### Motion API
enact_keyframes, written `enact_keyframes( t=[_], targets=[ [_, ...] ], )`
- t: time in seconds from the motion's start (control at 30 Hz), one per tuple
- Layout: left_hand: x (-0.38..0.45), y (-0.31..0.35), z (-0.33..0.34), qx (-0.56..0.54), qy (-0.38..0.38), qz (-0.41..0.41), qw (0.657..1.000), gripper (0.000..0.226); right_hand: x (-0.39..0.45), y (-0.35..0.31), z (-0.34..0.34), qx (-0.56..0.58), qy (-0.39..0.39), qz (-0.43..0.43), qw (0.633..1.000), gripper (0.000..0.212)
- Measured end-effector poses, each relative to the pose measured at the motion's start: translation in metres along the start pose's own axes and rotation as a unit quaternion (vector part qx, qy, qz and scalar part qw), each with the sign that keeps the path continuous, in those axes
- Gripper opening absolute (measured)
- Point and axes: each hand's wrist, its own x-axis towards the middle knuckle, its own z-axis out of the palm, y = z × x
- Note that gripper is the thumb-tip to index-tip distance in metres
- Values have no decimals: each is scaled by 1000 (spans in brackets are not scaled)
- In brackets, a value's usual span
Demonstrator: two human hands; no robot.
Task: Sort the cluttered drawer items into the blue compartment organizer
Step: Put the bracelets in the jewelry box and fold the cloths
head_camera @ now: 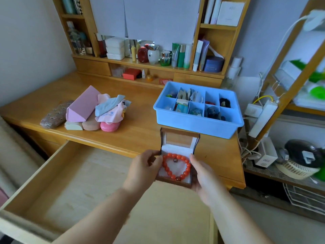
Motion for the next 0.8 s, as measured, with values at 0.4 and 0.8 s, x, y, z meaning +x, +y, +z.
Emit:
enact_keyframes(
  t=[0.4, 0.8],
  targets=[
    [77, 4, 45, 169, -41, 72, 982, 21, 76, -38, -14, -399, 155, -157, 890, 25],
    [-10, -112, -43, 198, -68, -1, 978, 18, 5, 71, -17, -396, 53, -415, 817, 9]
  ],
)
